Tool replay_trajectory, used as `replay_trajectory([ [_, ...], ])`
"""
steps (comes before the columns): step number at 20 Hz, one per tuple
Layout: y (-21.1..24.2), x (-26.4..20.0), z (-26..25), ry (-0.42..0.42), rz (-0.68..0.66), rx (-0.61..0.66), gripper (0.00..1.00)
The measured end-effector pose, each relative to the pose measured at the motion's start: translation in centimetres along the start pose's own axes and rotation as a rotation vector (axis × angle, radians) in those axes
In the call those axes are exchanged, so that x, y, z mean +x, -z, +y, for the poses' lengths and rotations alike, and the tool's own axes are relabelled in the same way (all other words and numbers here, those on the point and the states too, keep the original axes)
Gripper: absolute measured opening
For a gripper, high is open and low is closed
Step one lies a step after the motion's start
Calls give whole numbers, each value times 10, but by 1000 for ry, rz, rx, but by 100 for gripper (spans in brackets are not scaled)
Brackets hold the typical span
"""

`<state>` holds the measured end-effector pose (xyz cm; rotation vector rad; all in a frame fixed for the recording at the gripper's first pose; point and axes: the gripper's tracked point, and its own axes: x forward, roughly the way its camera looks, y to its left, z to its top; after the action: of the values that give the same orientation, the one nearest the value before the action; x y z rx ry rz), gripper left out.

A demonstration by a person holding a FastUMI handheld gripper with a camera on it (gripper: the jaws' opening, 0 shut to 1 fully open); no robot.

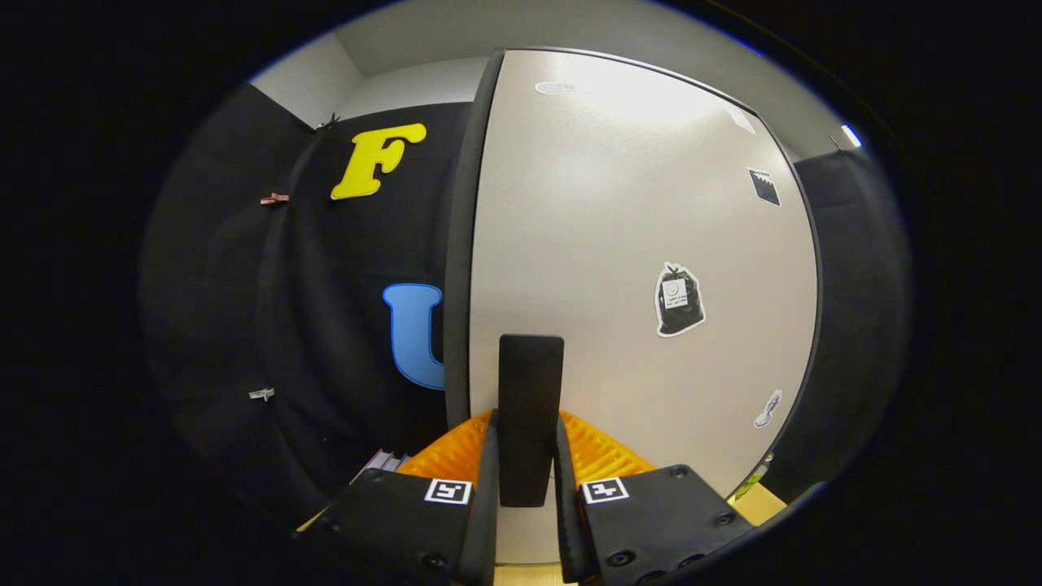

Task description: Open the shoe cabinet door, grab the shoes and put them into the shoe cabinet, then close the shoe cabinet door.

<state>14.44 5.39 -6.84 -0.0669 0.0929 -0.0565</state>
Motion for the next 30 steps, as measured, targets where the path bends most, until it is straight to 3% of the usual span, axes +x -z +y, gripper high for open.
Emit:
replay_trajectory([
  [2,0,-4,-1,-7,4,21,35],
  [3,-1,-10,-1,-12,8,25,23],
  [17,-1,-114,-38,-105,33,44,23],
  [30,-3,-217,-119,-261,47,39,22],
])
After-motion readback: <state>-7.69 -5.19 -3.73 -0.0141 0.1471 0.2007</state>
